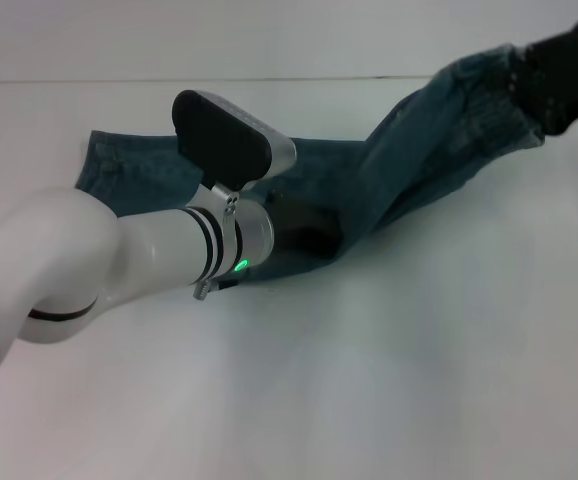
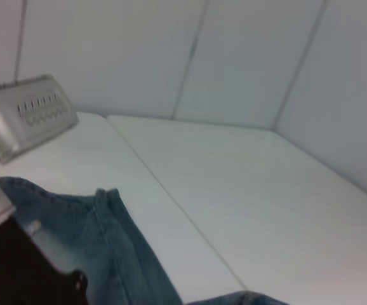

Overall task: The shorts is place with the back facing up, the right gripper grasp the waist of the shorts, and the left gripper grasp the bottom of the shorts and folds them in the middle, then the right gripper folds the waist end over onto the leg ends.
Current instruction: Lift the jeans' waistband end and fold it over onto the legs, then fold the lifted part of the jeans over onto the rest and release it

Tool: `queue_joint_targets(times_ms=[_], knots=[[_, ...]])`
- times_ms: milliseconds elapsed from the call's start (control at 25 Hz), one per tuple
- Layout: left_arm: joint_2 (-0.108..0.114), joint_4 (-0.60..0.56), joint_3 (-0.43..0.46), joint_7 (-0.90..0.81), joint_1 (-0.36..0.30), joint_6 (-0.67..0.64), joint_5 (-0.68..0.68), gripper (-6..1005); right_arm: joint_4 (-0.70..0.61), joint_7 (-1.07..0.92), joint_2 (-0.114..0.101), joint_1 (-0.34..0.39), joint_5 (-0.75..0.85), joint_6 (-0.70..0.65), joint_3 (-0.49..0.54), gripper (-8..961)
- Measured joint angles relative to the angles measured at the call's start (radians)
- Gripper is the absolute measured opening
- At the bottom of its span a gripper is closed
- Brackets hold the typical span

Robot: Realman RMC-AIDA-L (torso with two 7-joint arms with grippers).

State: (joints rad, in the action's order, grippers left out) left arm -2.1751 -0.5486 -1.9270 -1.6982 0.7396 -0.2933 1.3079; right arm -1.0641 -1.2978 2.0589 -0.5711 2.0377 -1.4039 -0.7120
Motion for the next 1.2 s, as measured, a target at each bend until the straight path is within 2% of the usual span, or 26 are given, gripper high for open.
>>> queue_joint_targets(times_ms=[160,440,600,720,920,1080,1200], knots=[[0.000,-0.011,-0.009,0.006,-0.020,-0.014,-0.030,0,0.005,0.000,-0.014,-0.076,0.016,0.002,-0.035,34],[0.000,-0.062,-0.006,0.004,-0.065,-0.035,-0.030,0,0.021,0.014,-0.009,-0.169,0.060,0.015,-0.069,47],[0.000,-0.115,0.020,0.007,-0.126,0.007,-0.030,0,0.062,0.018,-0.018,-0.225,0.072,0.023,-0.108,58],[0.000,-0.170,0.109,0.031,-0.200,0.039,-0.023,0,0.089,0.021,-0.024,-0.264,0.090,0.035,-0.133,67],[0.000,-0.241,0.332,0.133,-0.317,-0.001,-0.023,0,0.125,0.029,-0.022,-0.316,0.111,0.057,-0.189,81],[0.000,-0.254,0.522,0.209,-0.384,-0.135,-0.028,0,0.156,0.041,-0.011,-0.365,0.139,0.085,-0.245,93],[0.000,-0.256,0.653,0.258,-0.431,-0.263,-0.029,0,0.171,0.049,0.006,-0.405,0.159,0.096,-0.287,101]])
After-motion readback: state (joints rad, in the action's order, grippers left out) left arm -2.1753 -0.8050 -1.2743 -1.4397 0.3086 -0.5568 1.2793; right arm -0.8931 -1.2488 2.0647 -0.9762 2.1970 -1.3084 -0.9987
